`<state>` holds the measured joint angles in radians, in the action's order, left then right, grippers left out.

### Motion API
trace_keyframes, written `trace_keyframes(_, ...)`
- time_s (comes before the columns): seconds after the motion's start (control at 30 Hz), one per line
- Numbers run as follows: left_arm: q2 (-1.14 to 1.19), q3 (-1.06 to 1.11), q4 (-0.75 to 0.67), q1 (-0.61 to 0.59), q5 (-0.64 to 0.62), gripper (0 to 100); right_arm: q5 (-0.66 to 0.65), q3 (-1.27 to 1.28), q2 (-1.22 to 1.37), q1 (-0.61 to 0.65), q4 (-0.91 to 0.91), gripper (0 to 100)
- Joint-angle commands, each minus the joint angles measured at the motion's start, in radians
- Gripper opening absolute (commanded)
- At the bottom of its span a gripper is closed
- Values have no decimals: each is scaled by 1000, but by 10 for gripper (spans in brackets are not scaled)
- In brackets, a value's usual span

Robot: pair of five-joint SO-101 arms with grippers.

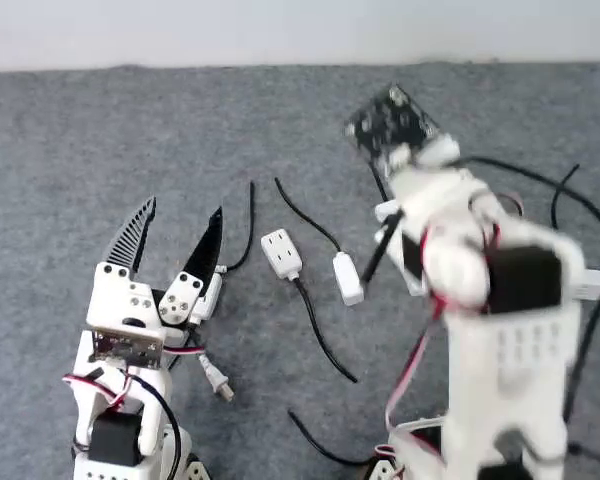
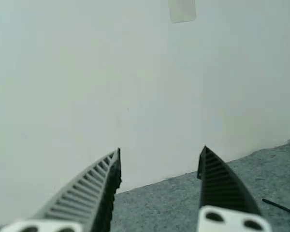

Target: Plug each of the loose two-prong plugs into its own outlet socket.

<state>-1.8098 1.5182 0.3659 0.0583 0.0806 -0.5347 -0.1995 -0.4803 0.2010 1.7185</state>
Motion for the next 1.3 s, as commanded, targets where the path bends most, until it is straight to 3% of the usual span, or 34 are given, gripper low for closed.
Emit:
trace_keyframes(0.0, -11, 18, -64, -15, 11, 246, -66, -235, 220, -62, 82, 8)
trace_keyframes(0.47, -11, 99, -144, -15, 15, 246, -358, -244, 621, -314, 81, 8)
trace_keyframes(0.77, -11, 137, -175, -6, 44, 246, -359, -235, 713, -298, 84, 8)
trace_keyframes(1.03, -11, 139, -176, -6, 43, 246, -364, -5, 647, -245, 82, 8)
trace_keyframes(1.27, -11, 140, -176, -5, 43, 246, -364, 12, 596, -237, 81, 8)
